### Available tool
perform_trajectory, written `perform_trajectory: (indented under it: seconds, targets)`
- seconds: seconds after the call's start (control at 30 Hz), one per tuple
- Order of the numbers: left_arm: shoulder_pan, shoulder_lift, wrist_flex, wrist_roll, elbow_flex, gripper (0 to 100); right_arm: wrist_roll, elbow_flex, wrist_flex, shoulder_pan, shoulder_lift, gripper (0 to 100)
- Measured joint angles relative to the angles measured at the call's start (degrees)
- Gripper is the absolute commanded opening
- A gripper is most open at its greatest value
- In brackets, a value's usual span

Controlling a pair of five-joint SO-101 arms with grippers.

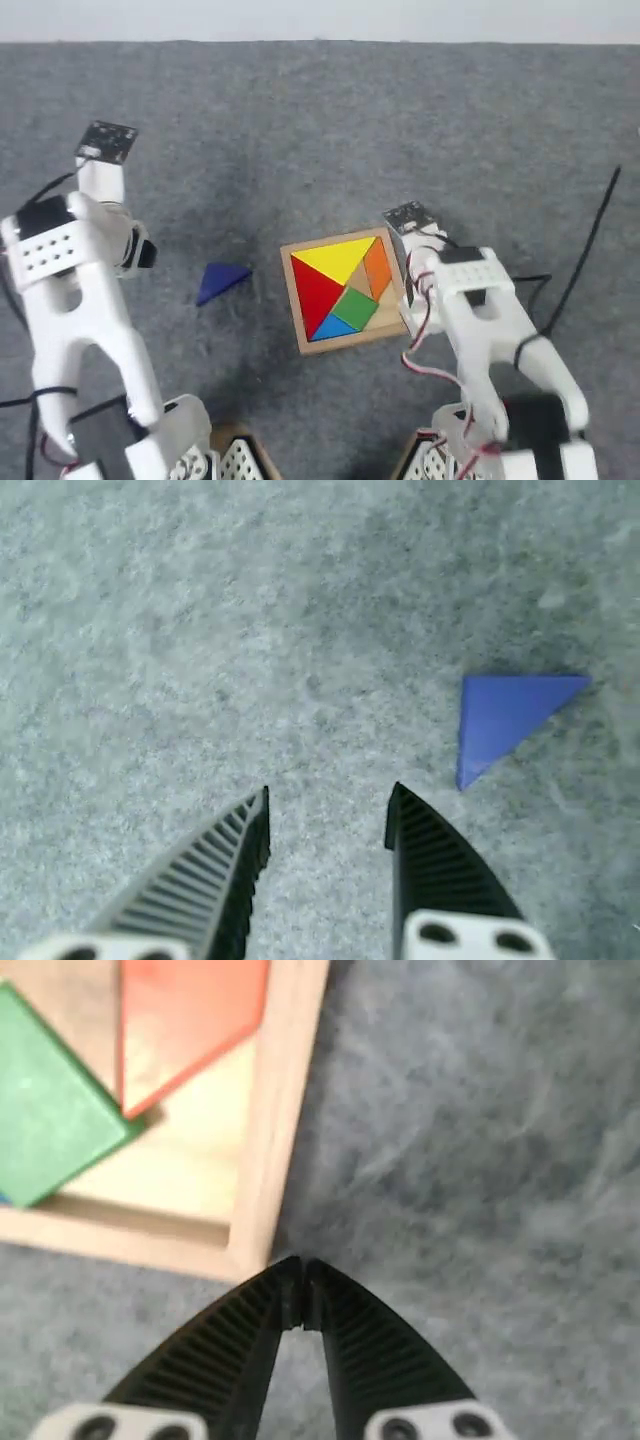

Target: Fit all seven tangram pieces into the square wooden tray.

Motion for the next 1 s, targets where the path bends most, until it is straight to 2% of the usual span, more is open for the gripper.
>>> perform_trajectory:
  seconds: [0.17, 0.3, 0.43, 0.67, 1.0]
  targets:
    - [6.9, 9.8, 0.7, -2.9, -0.3, 19, 0.0, 0.9, 0.3, 6.2, -6.4, 3.1]
    - [10.3, 18.9, 0.8, -4.0, -5.3, 25, 2.4, 2.8, -0.5, 12.2, -7.3, 3.1]
    - [12.0, 27.6, 3.1, -4.4, -10.5, 26, 3.3, 5.7, -4.4, 15.0, -7.3, 3.1]
    - [13.2, 39.2, 3.2, -4.4, -17.8, 26, 3.6, 5.7, -5.2, 15.0, -7.3, 3.1]
    - [14.9, 48.4, 4.0, -3.6, -27.4, 25, 3.6, 5.7, -5.2, 14.9, -7.3, 3.1]
